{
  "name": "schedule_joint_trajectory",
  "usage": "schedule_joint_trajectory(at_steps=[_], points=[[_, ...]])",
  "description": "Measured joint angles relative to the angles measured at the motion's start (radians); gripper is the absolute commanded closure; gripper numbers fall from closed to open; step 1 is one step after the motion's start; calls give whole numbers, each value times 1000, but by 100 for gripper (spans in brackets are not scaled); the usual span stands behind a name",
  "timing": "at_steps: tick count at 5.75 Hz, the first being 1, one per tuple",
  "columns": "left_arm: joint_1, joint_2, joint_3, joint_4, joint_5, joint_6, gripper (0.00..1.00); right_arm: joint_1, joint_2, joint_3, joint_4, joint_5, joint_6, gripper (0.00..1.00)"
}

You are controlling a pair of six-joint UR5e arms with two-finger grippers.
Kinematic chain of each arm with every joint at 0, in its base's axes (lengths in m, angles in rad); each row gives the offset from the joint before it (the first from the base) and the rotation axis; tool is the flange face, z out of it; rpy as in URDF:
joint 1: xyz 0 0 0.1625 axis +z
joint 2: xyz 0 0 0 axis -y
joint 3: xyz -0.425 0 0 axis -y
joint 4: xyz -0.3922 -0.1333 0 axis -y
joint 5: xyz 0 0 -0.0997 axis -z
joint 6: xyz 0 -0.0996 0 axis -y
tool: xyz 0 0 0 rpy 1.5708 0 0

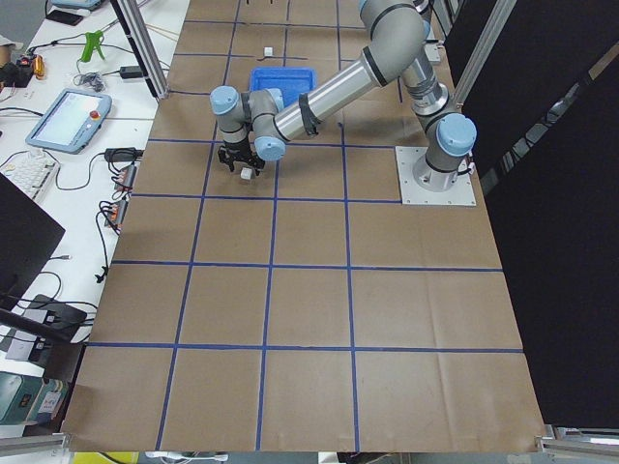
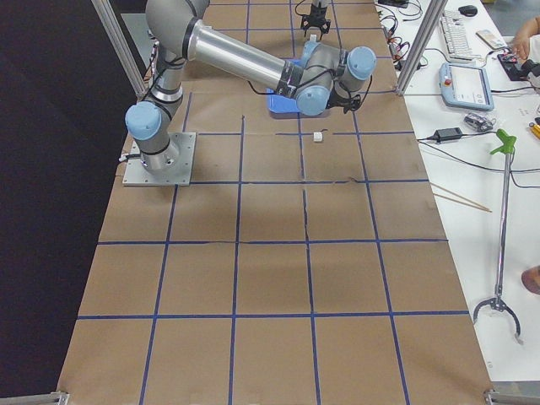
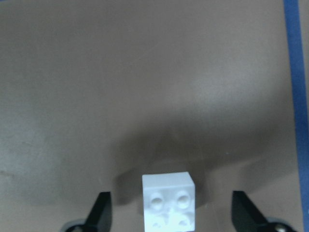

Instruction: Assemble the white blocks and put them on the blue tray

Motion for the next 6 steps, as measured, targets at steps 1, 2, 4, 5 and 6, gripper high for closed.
schedule_joint_trajectory(at_steps=[1,2,4,5,6], points=[[0,2,-2,0,2,0,94,-6,42,8,-26,25,0,0],[0,9,-2,0,1,0,94,-7,67,35,-71,34,1,0],[-6,53,3,-45,-1,-33,94,-8,76,160,-240,40,18,0],[-41,91,7,-101,-12,-114,94,-8,75,222,-331,40,35,0],[-129,123,13,-139,-25,-244,94,-8,74,264,-390,41,42,0]])
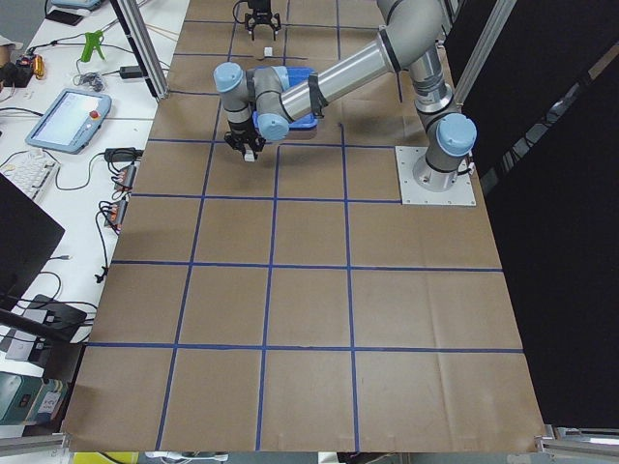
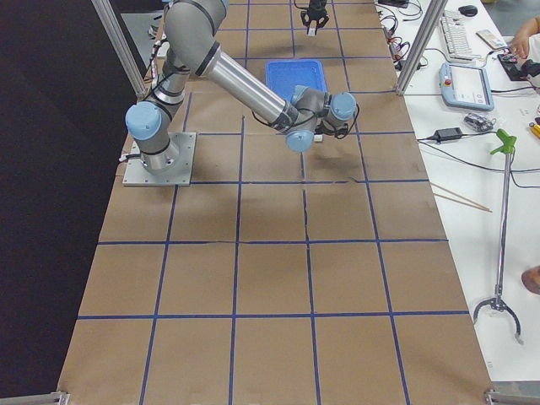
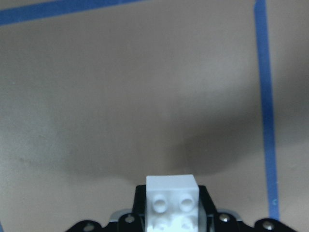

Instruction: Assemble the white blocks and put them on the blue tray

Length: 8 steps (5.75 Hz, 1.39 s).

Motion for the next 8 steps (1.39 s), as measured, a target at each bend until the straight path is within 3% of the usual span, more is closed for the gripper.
schedule_joint_trajectory(at_steps=[2,4,5,6,8], points=[[-195,16,7,-22,-10,-308,94,0,0,41,-35,1,-1,0],[-326,0,-6,-18,-14,-441,94,0,3,78,-83,0,-4,0],[-365,-23,-10,-11,-29,-497,93,0,3,84,-92,0,-4,5],[-386,-43,-12,-1,-54,-521,93,0,2,84,-93,1,-4,24],[-424,-56,-20,11,-74,-528,91,0,1,82,-95,2,-5,45]])
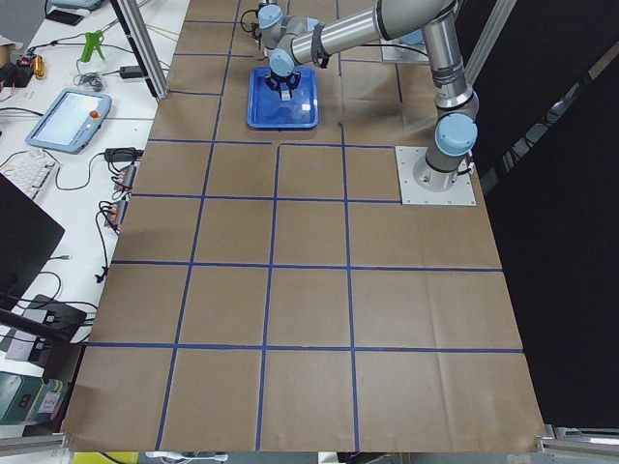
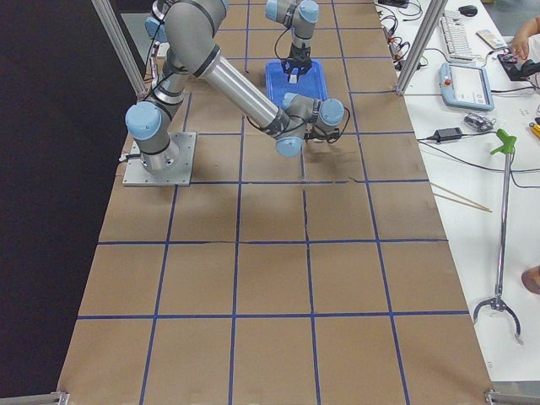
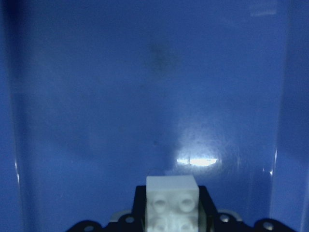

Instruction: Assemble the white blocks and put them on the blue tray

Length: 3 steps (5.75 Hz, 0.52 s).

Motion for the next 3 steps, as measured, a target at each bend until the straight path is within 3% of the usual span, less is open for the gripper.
schedule_joint_trajectory(at_steps=[1,3], points=[[-9,-1,-18,22,2,0,88,0,0,-1,-12,0,1,54],[-12,-1,-64,104,3,1,57,0,0,-2,-41,0,3,70]])
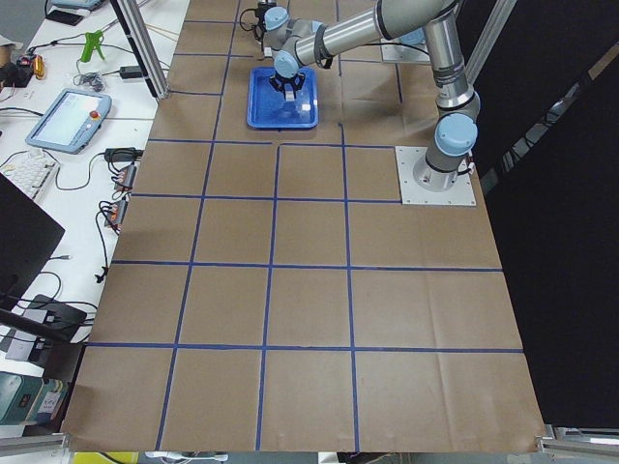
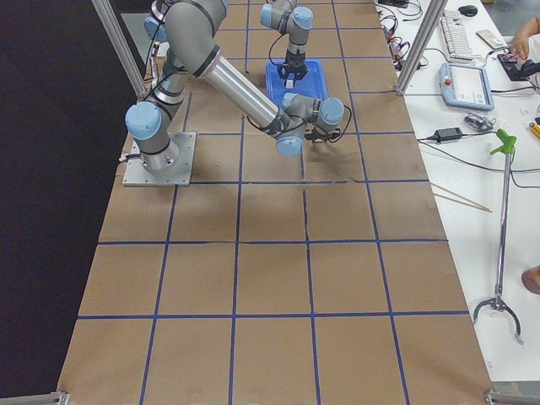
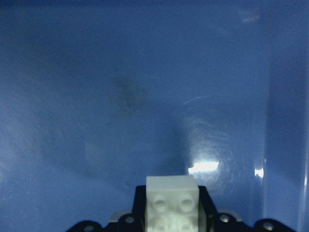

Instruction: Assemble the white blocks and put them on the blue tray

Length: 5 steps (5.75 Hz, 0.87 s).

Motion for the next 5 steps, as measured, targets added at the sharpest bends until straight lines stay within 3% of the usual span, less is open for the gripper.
schedule_joint_trajectory(at_steps=[2,5], points=[[0,-2,-11,17,1,0,20,1,0,-2,-20,0,0,75],[1,4,1,14,2,-27,20,2,-17,-27,-30,8,25,79]])
